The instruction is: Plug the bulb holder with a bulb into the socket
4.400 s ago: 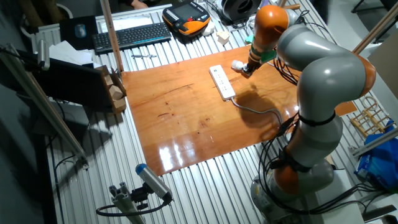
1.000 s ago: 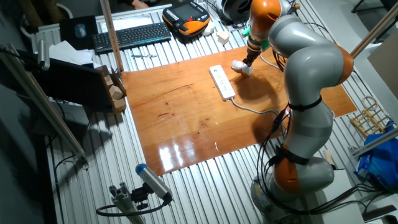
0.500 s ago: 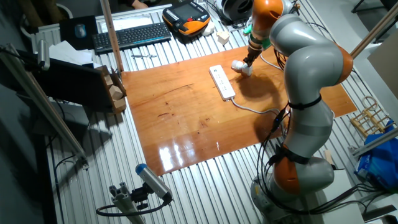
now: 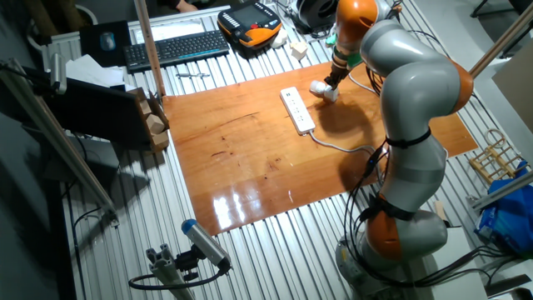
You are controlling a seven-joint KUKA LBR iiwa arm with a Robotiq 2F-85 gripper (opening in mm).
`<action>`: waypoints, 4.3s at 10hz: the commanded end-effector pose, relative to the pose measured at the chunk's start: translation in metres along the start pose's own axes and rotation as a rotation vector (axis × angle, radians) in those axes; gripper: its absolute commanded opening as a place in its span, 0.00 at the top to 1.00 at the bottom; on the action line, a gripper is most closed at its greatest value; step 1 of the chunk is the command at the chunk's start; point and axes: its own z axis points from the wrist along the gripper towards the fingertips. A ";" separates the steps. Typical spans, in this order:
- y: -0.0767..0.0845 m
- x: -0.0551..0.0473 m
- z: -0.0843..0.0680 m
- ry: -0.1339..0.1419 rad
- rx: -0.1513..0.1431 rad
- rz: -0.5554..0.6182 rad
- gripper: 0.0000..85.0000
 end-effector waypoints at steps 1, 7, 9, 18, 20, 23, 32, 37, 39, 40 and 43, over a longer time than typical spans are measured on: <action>0.000 0.000 0.000 0.000 0.011 -0.039 1.00; -0.012 -0.013 0.011 -0.012 -0.015 -0.114 1.00; -0.017 -0.017 0.011 -0.004 -0.005 -0.108 1.00; -0.029 -0.036 0.001 -0.014 -0.013 -0.076 1.00; -0.029 -0.036 0.001 -0.016 -0.019 -0.075 1.00; -0.029 -0.037 0.004 -0.020 -0.016 -0.076 1.00; -0.029 -0.037 0.006 0.024 0.031 -0.031 1.00; -0.026 -0.037 0.011 0.025 0.012 -0.117 1.00; -0.026 -0.036 0.016 -0.022 0.022 -0.092 0.60; -0.027 -0.035 0.019 -0.031 0.015 -0.072 0.60; -0.027 -0.035 0.021 -0.038 0.016 -0.072 0.20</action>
